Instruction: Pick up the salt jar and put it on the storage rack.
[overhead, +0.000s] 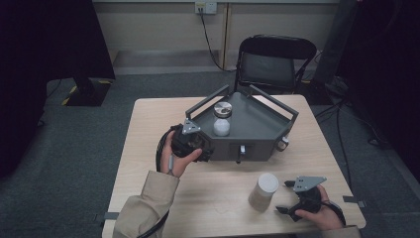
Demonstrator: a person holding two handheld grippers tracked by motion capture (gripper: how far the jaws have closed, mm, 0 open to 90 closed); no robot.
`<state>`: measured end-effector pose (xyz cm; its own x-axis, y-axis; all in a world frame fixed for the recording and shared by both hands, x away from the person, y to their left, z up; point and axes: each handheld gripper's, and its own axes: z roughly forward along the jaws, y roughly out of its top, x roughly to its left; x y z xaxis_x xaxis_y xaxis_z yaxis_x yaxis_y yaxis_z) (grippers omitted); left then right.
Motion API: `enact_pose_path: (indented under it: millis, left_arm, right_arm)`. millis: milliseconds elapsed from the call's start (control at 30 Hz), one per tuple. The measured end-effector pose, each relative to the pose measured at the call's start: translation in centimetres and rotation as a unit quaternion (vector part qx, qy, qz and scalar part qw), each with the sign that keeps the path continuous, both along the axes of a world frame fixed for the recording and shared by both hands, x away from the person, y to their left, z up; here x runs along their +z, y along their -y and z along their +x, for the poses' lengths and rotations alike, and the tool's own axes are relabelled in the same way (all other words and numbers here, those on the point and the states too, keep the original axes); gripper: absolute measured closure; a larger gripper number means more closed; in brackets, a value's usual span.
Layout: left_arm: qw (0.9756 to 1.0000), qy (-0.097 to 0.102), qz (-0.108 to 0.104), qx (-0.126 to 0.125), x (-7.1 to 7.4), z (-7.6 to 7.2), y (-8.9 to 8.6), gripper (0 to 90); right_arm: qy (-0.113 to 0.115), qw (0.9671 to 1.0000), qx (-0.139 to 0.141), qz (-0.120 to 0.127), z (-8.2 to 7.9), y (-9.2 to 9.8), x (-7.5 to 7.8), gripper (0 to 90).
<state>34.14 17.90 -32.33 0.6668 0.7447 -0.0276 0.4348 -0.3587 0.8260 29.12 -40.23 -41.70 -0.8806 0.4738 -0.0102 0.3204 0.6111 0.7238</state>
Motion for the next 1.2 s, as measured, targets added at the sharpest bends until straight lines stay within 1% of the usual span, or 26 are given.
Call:
enact_pose_path:
  millis: [267, 300, 500, 600, 800, 867, 1033, 1200]
  left_arm:
    - [1.0000, 0.002, 0.006, 0.001, -1.3, -0.9, -0.3, 3.6]
    - [1.0000, 0.004, 0.005, 0.002, -1.4, -1.1, -0.3, 3.7]
    - [1.0000, 0.000, 0.003, 0.000, -2.2, -1.4, -0.6, 3.7]
    - [1.0000, 0.001, 0.000, -0.002, -2.8, -1.5, -0.7, 3.7]
    - [1.0000, -0.008, -0.001, 0.001, -4.1, -1.5, -0.9, 3.6]
    - [0.9999, -0.011, -0.005, 0.002, -4.5, -1.6, -0.9, 3.6]
    - [0.9999, -0.015, -0.004, 0.001, -5.2, -1.7, -0.8, 3.6]
    - [0.9999, -0.017, 0.001, -0.002, -5.5, -1.7, -0.7, 3.7]
  right_arm:
    - [0.000, 1.0000, 0.000, 0.000, 0.0, 0.0, 0.0, 0.0]
    - [0.000, 1.0000, 0.000, 0.000, 0.0, 0.0, 0.0, 0.0]
    - [0.000, 1.0000, 0.000, 0.000, 0.0, 0.0, 0.0, 0.0]
    - [0.000, 1.0000, -0.001, 0.000, 0.0, 0.0, 0.0, 0.0]
    - [0.000, 1.0000, -0.001, 0.000, -0.1, 0.0, 0.0, 0.0]
    - [0.000, 1.0000, -0.001, 0.000, -0.1, 0.0, 0.0, 0.0]
    - [0.000, 1.0000, -0.001, 0.000, -0.1, 0.0, 0.0, 0.0]
    - [0.000, 1.0000, -0.001, 0.000, -0.1, 0.0, 0.0, 0.0]
